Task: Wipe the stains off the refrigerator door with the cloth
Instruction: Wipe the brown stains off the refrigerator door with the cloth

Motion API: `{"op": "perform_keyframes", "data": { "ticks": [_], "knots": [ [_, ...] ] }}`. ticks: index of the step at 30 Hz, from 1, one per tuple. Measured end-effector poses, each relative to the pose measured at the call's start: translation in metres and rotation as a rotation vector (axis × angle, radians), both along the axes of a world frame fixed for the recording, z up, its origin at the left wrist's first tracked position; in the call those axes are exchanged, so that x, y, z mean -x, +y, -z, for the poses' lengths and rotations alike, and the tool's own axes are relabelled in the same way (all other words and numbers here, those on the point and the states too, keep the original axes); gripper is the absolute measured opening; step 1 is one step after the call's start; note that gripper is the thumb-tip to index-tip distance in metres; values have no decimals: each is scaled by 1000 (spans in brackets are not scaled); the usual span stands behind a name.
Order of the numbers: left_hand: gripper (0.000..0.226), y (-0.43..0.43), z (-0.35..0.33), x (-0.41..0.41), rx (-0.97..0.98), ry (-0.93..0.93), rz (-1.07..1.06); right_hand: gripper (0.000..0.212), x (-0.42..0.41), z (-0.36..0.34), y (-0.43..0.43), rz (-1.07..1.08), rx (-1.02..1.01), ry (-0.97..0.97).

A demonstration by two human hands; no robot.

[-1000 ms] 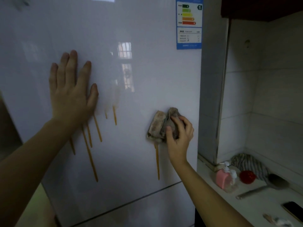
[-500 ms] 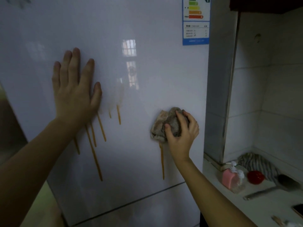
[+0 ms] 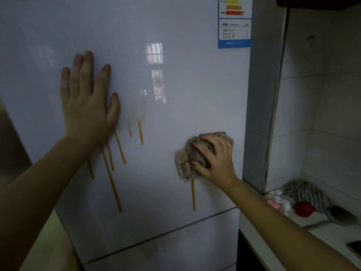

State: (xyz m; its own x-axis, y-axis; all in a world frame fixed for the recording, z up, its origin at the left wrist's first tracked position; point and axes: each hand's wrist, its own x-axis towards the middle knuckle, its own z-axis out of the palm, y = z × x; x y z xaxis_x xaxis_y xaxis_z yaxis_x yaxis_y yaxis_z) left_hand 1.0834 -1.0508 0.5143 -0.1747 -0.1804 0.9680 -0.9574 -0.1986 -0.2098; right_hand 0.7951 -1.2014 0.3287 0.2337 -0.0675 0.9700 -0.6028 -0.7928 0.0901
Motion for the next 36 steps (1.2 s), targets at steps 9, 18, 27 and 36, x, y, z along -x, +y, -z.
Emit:
{"op": "perform_keyframes", "data": {
  "ticks": [9, 18, 27, 36],
  "knots": [
    [57, 2, -1, 1, -1, -4, -8, 52, -13, 22, 7, 23, -70, -88],
    [57, 1, 0, 2, 4, 5, -32, 49, -1, -23, -2, 50, 11, -28],
    [59, 1, 1, 0, 5, 4, -5, 51, -15, 8, 5, 44, -97, -228],
    [57, -4, 3, -2, 14, 2, 36, 48, -8, 61, 5, 93, -157, -176]
  ]
}}
